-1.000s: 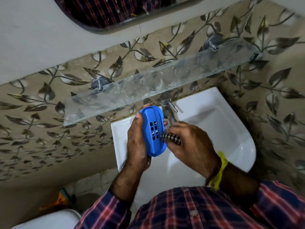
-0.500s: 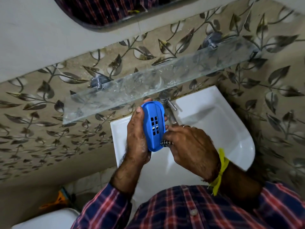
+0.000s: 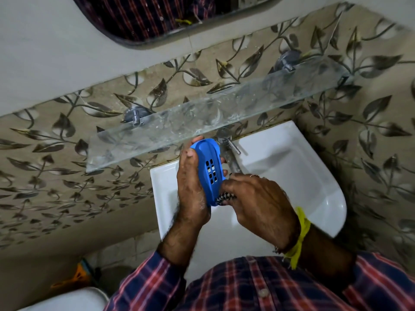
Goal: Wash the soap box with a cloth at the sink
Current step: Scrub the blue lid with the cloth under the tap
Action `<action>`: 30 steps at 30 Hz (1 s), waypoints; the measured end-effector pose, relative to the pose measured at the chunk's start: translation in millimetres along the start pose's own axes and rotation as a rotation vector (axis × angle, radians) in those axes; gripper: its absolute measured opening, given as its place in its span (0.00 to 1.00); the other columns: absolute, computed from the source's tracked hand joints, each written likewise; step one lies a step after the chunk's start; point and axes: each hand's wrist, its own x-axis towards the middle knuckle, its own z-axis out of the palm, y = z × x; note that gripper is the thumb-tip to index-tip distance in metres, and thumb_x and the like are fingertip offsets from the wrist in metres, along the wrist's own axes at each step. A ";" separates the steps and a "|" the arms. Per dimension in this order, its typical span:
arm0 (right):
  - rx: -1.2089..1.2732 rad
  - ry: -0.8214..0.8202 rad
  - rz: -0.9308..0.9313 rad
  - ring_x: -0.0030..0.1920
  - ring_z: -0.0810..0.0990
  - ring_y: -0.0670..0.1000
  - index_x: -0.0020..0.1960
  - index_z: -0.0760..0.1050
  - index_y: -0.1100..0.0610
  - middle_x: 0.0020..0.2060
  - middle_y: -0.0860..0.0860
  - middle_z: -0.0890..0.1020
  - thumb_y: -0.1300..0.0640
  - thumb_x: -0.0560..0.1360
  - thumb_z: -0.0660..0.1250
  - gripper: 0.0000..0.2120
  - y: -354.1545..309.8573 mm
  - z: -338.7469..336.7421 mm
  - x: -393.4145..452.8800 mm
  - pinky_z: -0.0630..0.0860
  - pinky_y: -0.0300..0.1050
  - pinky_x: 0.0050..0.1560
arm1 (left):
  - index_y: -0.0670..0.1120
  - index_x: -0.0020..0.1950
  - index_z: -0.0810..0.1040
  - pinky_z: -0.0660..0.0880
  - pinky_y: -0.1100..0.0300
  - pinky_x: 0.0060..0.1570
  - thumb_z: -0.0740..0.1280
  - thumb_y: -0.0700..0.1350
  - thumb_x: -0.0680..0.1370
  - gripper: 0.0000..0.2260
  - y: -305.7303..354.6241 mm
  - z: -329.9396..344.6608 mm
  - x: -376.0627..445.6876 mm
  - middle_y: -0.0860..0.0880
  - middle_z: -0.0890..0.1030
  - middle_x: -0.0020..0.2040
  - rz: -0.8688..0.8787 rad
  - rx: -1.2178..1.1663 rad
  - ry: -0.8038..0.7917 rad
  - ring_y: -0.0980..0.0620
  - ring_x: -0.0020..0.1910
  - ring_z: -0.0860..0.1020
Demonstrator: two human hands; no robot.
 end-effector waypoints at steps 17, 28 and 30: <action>0.166 0.061 -0.145 0.42 0.80 0.47 0.46 0.75 0.47 0.43 0.43 0.82 0.58 0.70 0.71 0.08 -2.8 1.1 4.9 0.74 0.41 0.36 | 0.46 0.68 0.77 0.76 0.41 0.55 0.62 0.68 0.75 0.32 -8.2 -2.1 -3.2 0.34 0.80 0.54 -0.110 -0.057 0.034 0.38 0.50 0.79; 0.342 0.442 0.082 0.45 0.80 0.51 0.47 0.79 0.54 0.44 0.47 0.83 0.59 0.72 0.73 0.05 3.3 -5.3 37.3 0.79 0.49 0.45 | 0.48 0.70 0.74 0.81 0.55 0.53 0.59 0.74 0.74 0.37 -17.1 0.1 -18.8 0.46 0.84 0.60 0.045 0.209 -0.120 0.46 0.59 0.83; 0.330 0.456 0.097 0.45 0.80 0.50 0.47 0.79 0.53 0.43 0.46 0.83 0.57 0.72 0.73 0.05 7.1 -5.5 42.6 0.79 0.48 0.44 | 0.46 0.71 0.73 0.81 0.60 0.48 0.60 0.73 0.75 0.36 -17.9 0.0 -19.6 0.48 0.85 0.58 0.059 0.223 -0.117 0.50 0.55 0.85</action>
